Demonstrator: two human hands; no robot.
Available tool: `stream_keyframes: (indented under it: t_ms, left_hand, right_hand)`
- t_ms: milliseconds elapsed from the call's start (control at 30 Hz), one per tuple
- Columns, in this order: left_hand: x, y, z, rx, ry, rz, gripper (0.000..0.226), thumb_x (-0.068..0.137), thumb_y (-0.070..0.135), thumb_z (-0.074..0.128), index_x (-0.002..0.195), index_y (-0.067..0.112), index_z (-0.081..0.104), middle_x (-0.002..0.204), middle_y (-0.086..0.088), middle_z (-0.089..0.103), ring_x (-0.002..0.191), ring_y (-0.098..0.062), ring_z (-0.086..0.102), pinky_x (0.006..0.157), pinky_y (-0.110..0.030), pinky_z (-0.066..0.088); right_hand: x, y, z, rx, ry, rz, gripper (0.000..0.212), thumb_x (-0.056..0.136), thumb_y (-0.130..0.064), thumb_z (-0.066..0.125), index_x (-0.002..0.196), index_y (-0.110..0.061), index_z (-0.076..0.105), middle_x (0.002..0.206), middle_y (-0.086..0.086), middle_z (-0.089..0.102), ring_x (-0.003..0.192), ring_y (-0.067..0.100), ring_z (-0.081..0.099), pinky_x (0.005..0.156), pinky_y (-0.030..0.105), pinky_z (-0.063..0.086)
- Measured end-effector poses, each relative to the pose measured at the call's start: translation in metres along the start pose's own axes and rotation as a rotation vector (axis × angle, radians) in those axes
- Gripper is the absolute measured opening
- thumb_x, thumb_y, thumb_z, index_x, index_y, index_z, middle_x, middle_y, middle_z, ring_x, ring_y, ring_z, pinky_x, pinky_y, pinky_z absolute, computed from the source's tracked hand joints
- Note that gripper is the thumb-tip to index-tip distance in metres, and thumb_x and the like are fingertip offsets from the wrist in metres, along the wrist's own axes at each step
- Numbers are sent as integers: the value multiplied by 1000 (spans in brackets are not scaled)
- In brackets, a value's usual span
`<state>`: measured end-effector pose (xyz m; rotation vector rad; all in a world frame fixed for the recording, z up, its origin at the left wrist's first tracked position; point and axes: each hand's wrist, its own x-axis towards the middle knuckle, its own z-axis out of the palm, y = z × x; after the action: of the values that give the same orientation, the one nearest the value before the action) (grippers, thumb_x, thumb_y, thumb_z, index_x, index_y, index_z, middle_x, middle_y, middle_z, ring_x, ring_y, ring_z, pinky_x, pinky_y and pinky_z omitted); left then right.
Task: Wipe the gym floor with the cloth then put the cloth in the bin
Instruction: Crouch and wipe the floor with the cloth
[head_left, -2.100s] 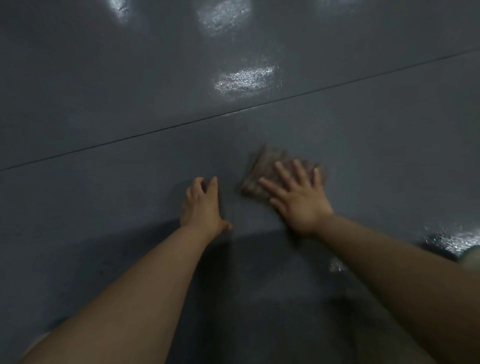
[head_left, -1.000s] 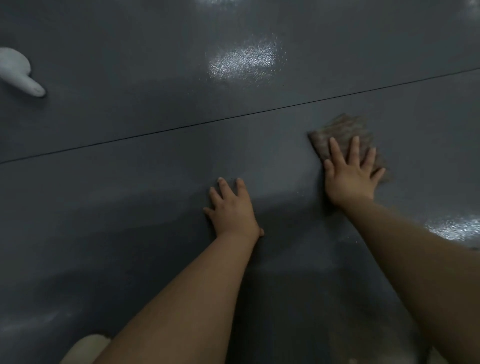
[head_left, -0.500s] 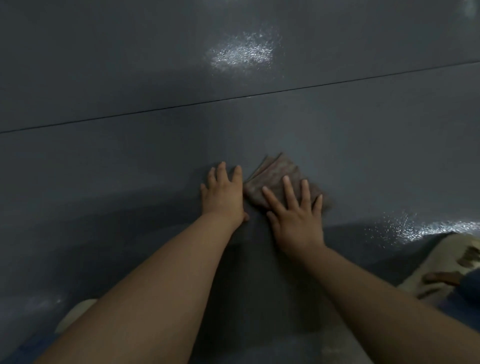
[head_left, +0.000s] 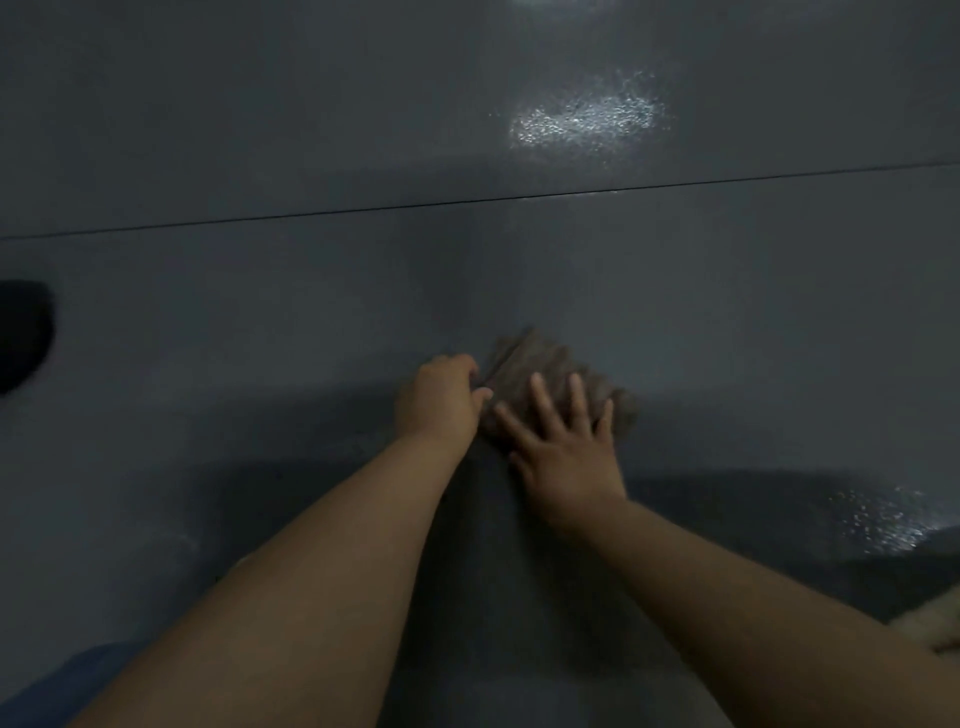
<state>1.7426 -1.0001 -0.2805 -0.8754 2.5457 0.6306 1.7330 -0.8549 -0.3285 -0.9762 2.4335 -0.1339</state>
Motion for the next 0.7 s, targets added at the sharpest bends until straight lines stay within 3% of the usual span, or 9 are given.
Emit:
stream_keyframes:
  t_ms: [33, 67, 133, 200, 300, 433, 500, 600, 700]
  left_hand:
    - [1, -3, -1, 21, 3, 10, 28, 90, 23, 62, 116, 13, 58, 118, -10, 56, 110, -29, 53, 88, -37, 45]
    - [3, -6, -2, 38, 2, 21, 31, 91, 21, 61, 120, 13, 55, 122, -10, 52, 115, -28, 49, 90, -37, 43]
    - [6, -12, -4, 71, -6, 49, 40, 92, 16, 58, 131, 13, 48, 131, -9, 45, 124, -27, 40, 96, -37, 39]
    - [9, -17, -4, 76, -5, 79, 47, 92, 10, 54, 137, 14, 41, 137, -8, 38, 127, -26, 34, 99, -37, 37]
    - [14, -24, -3, 65, -11, 93, 57, 89, 6, 54, 142, 15, 35, 142, -8, 30, 130, -26, 30, 100, -37, 37]
    - [22, -37, -2, 156, -35, 53, 77, 85, 28, 67, 148, 20, 23, 153, -10, 12, 140, -28, 16, 111, -40, 27]
    - [29, -42, -6, 161, -59, 6, 89, 81, 38, 72, 149, 22, 17, 156, -10, 3, 143, -30, 8, 115, -43, 21]
    - [37, -49, -17, 190, -71, -6, 94, 79, 42, 73, 150, 23, 15, 157, -11, 1, 144, -31, 6, 115, -44, 20]
    - [37, -61, -23, 182, -9, 19, 80, 84, 36, 68, 147, 18, 22, 156, -12, 6, 143, -30, 11, 113, -42, 22]
  right_hand:
    - [-5, -12, 2, -28, -32, -92, 51, 91, -51, 22, 141, -48, 33, 157, 5, 14, 140, 43, 5, 104, 69, 6]
    - [-8, -19, 8, -91, -56, -184, 58, 86, -54, 12, 140, -49, 34, 156, 4, 13, 139, 42, 1, 103, 68, 1]
    - [-6, -18, 14, -125, -106, -311, 73, 76, -58, -10, 145, -51, 11, 150, -3, -19, 132, 36, -27, 100, 58, -22]
    - [3, -4, 7, -142, -83, -339, 73, 75, -57, -9, 145, -50, 10, 150, -3, -20, 135, 36, -24, 102, 56, -19]
    - [27, 19, -11, -152, 25, -174, 55, 87, -50, 24, 136, -41, 45, 151, 8, 34, 135, 48, 29, 102, 66, 16]
    - [62, 54, -32, -29, 98, 243, 49, 100, -47, 22, 148, -46, 9, 160, 1, -6, 144, 38, -11, 112, 59, -3]
    - [72, 48, -39, 55, 140, 374, 50, 101, -44, 22, 148, -44, 5, 159, 2, -11, 143, 38, -17, 111, 60, -7]
    - [75, 15, -32, 107, 125, 415, 51, 101, -44, 21, 149, -43, 3, 159, 3, -14, 142, 40, -19, 110, 60, -10]
    - [58, -24, -11, 53, 96, 254, 50, 99, -48, 18, 148, -44, 8, 160, 4, -6, 142, 42, -14, 109, 60, -11]
